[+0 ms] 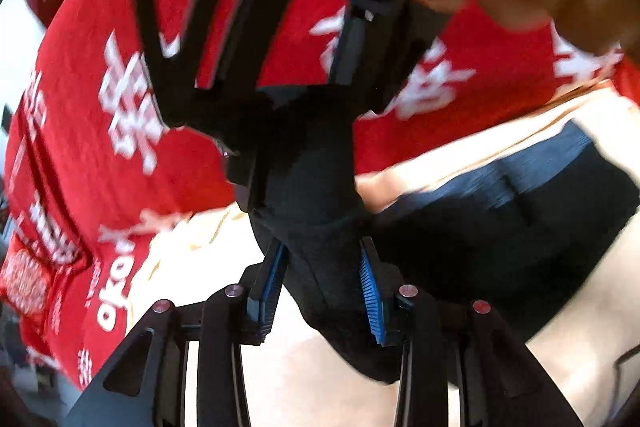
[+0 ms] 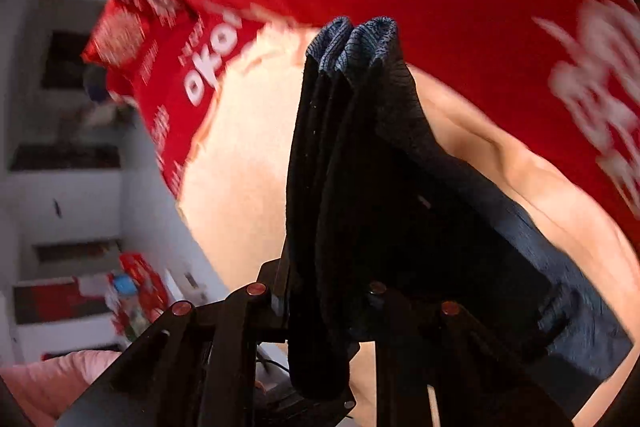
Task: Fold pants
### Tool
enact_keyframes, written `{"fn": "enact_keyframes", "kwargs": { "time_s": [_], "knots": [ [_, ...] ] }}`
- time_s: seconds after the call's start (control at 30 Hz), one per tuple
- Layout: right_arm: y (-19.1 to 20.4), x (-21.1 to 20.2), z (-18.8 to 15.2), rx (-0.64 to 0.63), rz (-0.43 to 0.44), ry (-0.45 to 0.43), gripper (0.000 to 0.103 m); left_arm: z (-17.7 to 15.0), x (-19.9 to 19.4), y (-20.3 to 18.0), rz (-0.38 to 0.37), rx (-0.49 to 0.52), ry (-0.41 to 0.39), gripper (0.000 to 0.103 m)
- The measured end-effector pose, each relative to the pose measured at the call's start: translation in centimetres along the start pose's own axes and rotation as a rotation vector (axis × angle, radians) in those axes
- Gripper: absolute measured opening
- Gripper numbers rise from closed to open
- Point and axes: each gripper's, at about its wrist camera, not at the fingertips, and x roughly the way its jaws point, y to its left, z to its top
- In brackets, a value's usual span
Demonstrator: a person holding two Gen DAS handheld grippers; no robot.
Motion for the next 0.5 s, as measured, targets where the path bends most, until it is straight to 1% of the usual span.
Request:
{"fn": "enact_keyframes", "kwargs": {
  "time_s": [0.13,0.17,0.23,0.3,0.4,0.5],
  "knots": [
    [-4.4,-6.4,-4.9,0.078,0.048,-0.127,0.018,3.1,-2.6,-4.9,-0.07,0.065,-0.041,0.037],
    [-5.6,-7.6,-6.1,0.099,0.058,-0.15,0.018,3.8,-3.3,-6.7,-0.096,0.088,-0.048,0.037],
    [-8.5,-9.9,-9.1,0.145,0.075,-0.2,0.018,4.5,-4.1,-9.0,-0.132,0.116,-0.049,0.037],
    [-11.0,-11.3,-11.7,0.185,0.084,-0.232,0.018,5.2,-4.6,-12.3,-0.168,0.159,-0.046,0.037],
    [-15.4,-12.5,-15.6,0.281,0.106,-0.266,0.018,5.6,-4.7,-17.1,-0.21,0.22,-0.027,0.037],
    [-20.0,-12.9,-18.7,0.363,0.132,-0.284,0.019,5.4,-4.0,-21.8,-0.231,0.288,-0.008,0.038]
  ]
}}
